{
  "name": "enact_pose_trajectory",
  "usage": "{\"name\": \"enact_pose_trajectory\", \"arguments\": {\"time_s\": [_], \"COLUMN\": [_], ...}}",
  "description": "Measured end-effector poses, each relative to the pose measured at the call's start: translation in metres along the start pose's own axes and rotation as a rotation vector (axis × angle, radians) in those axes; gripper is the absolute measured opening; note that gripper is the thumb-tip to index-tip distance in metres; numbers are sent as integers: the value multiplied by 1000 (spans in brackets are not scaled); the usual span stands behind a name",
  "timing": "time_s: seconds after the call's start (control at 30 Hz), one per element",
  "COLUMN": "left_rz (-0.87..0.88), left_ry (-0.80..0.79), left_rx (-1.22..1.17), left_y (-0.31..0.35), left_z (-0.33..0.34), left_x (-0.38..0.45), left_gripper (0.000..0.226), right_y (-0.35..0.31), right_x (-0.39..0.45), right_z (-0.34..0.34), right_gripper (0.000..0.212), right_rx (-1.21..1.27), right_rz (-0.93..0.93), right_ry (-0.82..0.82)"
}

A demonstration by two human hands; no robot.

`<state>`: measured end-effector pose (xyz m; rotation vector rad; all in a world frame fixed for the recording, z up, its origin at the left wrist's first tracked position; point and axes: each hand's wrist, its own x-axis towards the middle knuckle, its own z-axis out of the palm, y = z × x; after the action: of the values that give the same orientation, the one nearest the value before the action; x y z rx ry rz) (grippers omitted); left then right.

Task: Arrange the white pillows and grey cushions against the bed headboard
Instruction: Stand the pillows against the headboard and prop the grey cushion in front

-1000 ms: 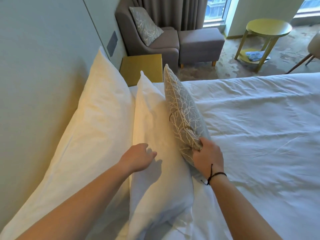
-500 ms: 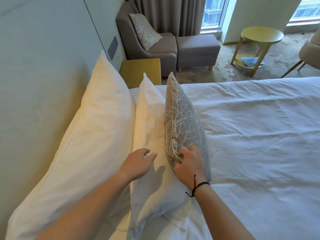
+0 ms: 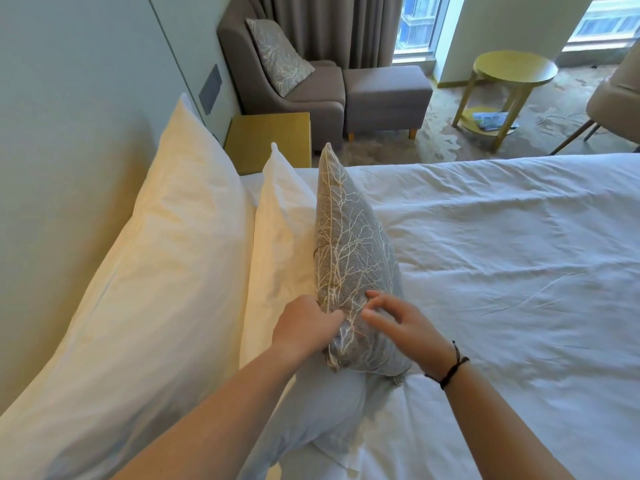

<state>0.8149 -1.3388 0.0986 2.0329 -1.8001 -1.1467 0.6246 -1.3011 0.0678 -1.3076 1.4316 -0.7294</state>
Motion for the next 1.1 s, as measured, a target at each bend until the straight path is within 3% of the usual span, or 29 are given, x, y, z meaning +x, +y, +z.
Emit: {"name": "enact_pose_trajectory", "arguments": {"time_s": [0.13, 0.37, 0.6, 0.83, 1.0, 1.1], "left_rz": [65, 90, 158, 208, 154, 136], "left_ry": [10, 124, 165, 279, 180, 233], "left_rx": [32, 20, -19, -38, 33, 45], "left_y": [-20, -67, -80, -82, -77, -78], "left_z": [3, 2, -27, -76, -59, -56], "left_x": [8, 11, 6, -14, -5, -9], "left_gripper": [40, 52, 53, 55, 51, 56], "right_y": [30, 75, 69, 47, 52, 44], "right_x": [46, 97, 124, 136, 133, 125], "right_z": [-23, 12, 56, 99, 91, 83], "right_gripper": [88, 122, 101, 78, 98, 108], "right_rx": [-9, 40, 184, 506, 424, 310], "right_rz": [183, 317, 331, 348, 390, 388], "right_ry": [211, 180, 110, -11, 41, 63]}}
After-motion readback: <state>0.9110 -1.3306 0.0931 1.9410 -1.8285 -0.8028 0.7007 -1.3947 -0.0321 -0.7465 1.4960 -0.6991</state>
